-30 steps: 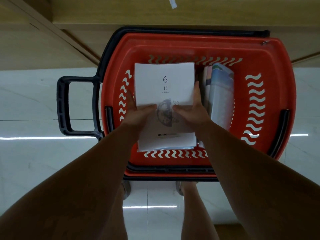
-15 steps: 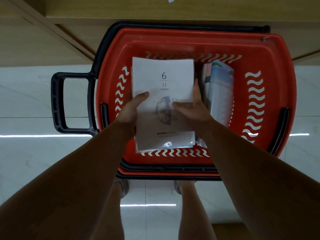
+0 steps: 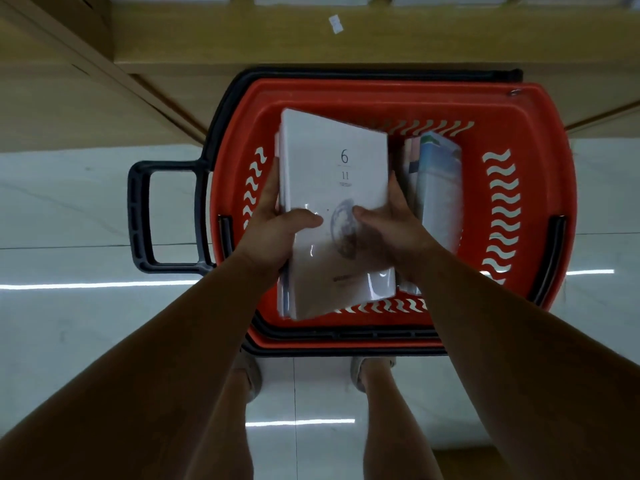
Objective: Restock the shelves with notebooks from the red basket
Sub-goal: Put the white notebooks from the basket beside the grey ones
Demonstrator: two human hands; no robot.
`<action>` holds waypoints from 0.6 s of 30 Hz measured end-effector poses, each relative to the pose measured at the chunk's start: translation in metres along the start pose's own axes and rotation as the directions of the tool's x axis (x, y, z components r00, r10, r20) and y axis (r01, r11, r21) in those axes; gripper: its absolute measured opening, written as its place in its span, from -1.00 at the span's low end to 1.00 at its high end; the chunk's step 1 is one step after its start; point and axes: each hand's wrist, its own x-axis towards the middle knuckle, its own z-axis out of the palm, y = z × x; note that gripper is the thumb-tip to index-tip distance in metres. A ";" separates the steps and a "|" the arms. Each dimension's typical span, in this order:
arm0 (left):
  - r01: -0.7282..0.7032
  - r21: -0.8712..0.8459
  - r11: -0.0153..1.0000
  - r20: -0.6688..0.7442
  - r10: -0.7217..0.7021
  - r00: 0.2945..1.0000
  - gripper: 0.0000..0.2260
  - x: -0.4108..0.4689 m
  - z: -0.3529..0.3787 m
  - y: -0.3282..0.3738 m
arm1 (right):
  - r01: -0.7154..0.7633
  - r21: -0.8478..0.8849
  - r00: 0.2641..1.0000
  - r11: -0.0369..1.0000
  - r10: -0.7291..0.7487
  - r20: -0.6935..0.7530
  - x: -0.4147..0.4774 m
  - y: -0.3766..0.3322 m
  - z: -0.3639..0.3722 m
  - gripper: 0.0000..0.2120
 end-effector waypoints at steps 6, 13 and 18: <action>-0.052 -0.050 0.997 0.044 0.054 0.998 -0.27 -0.047 0.008 0.045 | 0.020 0.086 0.998 0.996 -0.025 0.057 -0.048 -0.044 0.001 -0.38; -0.075 -0.107 0.991 0.094 0.085 0.992 -0.25 -0.140 0.021 0.137 | 0.113 0.081 0.994 0.990 -0.112 -0.018 -0.142 -0.125 0.006 -0.02; -0.120 -0.111 0.987 0.157 0.136 0.978 -0.34 -0.223 0.046 0.220 | 0.212 0.087 0.976 0.973 -0.207 -0.061 -0.228 -0.196 -0.008 -0.25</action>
